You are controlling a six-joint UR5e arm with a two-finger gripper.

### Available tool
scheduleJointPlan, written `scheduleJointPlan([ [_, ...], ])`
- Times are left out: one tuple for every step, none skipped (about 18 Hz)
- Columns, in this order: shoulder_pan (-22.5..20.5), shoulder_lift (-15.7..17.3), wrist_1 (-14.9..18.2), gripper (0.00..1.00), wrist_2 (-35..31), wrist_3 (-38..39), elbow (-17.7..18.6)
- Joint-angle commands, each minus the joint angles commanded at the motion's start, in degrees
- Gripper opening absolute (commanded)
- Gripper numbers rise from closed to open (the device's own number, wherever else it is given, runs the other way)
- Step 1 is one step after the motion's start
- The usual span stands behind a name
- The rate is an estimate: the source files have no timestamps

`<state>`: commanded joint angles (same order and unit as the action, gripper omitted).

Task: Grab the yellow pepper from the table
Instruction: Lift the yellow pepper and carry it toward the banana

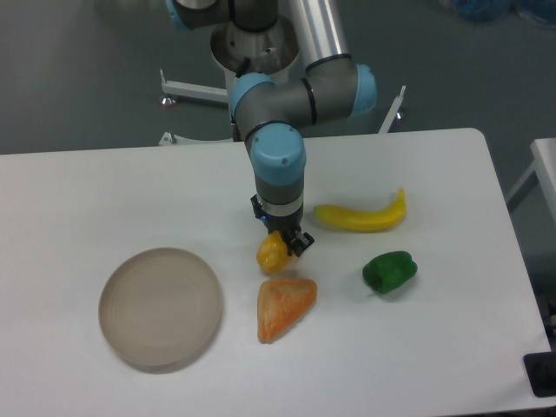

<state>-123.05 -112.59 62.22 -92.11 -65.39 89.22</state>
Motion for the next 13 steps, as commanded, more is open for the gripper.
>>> scheduleJointPlan([
  [-0.2,0.1,0.1,0.42,0.0,-0.6,-1.1],
  [-0.9,0.1,0.2,0.42,0.0,-2.1,-2.4],
  [-1.7,0.4,1.0,0.42,-0.1,-3.9,-3.6],
  [-2.0,0.8,2.6,0.42,-0.1,-5.3,-4.9],
  [-2.4,0.7,4.2,0.42,-0.1,-6.3,-6.5],
  [-2.9,0.7,5.5,0.42,-0.1,-7.2,-7.8],
  [-3.5,0.6,6.1,0.42,0.0,-8.0,-9.1],
  [-4.0,0.4,6.2,0.42,0.0,-9.0,-10.0],
  [-4.3,0.2,6.2,0.42,-0.1,-10.0,-10.6],
  [-4.7,0.0,6.1,0.42,0.0,-10.7,-10.8],
  [-4.9,-0.4,6.1,0.42,0.0,-11.1,-11.2],
  [-5.0,-1.2,6.0,0.43,0.0,-11.2,-12.2],
  [-5.0,-1.7,6.1,0.43,0.0,-11.2,-12.8],
])
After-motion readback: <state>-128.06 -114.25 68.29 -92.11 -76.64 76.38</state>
